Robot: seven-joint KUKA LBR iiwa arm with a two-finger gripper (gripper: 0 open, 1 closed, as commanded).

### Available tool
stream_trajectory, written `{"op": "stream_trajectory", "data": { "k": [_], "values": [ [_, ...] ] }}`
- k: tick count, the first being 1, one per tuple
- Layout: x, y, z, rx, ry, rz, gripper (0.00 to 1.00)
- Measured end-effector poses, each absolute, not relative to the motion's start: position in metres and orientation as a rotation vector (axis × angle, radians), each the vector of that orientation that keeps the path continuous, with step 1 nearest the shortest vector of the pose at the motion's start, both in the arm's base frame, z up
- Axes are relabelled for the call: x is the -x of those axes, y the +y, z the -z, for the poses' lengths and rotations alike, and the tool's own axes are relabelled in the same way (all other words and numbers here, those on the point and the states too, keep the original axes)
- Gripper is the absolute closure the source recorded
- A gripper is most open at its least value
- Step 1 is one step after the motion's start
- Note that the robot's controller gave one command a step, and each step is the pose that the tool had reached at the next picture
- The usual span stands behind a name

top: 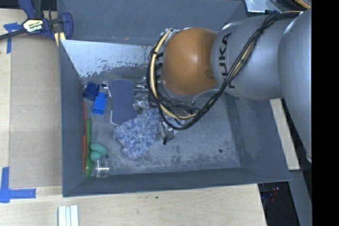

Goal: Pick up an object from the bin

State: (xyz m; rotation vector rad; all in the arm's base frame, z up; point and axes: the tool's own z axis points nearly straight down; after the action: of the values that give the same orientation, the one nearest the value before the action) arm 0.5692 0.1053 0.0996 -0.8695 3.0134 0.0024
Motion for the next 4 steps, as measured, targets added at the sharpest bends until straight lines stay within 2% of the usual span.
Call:
{"op": "stream_trajectory", "data": {
  "k": [1, 2, 3, 4],
  "values": [
    [-0.593, 0.101, -0.073, 1.244, 2.853, 0.015, 0.00],
    [-0.581, 0.119, -0.074, 1.292, 2.843, 0.005, 1.00],
    [-0.581, 0.119, -0.074, 1.291, 2.844, 0.005, 1.00],
    [-0.579, 0.118, -0.108, 1.290, 2.850, 0.002, 1.00]
  ]
}}
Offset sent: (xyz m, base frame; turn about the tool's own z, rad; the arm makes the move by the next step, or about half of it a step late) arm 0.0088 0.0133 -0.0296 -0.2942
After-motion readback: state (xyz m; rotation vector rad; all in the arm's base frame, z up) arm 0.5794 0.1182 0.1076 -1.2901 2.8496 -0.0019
